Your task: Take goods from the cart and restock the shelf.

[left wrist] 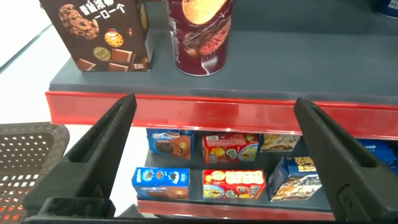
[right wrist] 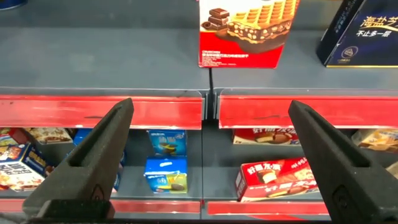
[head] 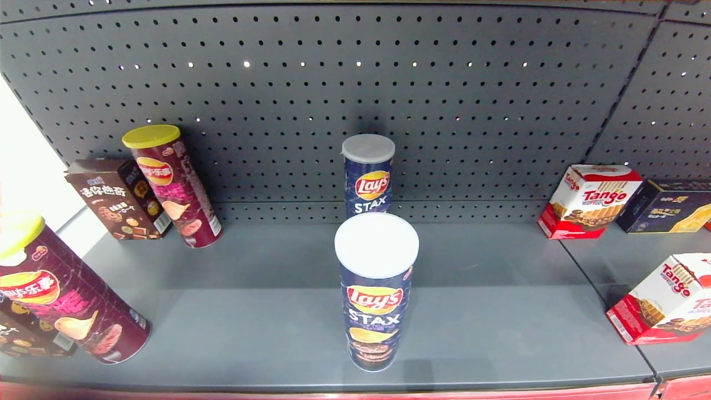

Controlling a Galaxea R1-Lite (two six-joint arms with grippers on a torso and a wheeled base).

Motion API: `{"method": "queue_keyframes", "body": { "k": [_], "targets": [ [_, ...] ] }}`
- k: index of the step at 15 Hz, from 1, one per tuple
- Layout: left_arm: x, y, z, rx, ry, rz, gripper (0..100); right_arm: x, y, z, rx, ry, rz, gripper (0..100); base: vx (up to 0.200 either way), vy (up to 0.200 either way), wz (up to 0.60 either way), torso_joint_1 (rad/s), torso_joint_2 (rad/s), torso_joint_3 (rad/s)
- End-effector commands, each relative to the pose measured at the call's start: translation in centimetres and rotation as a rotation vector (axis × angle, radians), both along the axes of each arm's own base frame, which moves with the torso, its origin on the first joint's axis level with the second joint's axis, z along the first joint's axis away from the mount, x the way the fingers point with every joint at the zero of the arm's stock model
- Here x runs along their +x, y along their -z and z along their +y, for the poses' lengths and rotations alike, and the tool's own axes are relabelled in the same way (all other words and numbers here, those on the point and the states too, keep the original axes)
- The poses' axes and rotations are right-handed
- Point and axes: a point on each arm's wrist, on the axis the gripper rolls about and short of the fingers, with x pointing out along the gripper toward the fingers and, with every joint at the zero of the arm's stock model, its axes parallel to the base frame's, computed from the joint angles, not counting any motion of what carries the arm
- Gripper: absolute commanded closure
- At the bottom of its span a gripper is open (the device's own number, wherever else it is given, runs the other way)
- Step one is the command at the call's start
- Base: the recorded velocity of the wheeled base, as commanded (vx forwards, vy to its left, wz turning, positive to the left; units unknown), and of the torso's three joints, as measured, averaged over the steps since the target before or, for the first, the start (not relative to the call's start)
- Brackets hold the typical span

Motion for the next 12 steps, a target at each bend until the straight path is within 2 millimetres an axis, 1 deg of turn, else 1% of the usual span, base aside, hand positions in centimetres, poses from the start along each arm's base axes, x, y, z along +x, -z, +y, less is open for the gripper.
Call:
{"method": "queue_keyframes", "body": {
  "k": [1,4,6,12],
  "targets": [
    [0.01,0.00,0.00,0.000,-0.001,0.001,0,0.01,-0.01,0.00,0.000,-0.001,0.001,0,0.000,0.000,0.00,0.000,0.00,0.000],
    [0.01,0.00,0.00,0.000,-0.001,0.001,0,0.01,-0.01,0.00,-0.002,0.000,0.001,0,0.000,0.000,0.00,0.000,0.00,0.000],
    [0.01,0.00,0.00,0.000,-0.001,0.001,0,0.00,0.00,0.00,0.003,0.002,0.000,0,0.000,0.000,0.60,0.005,0.00,0.002],
    [0.01,0.00,0.00,0.000,-0.001,0.001,0,0.00,0.00,0.00,0.003,0.000,0.000,0,0.000,0.000,0.00,0.000,0.00,0.000]
  ]
}}
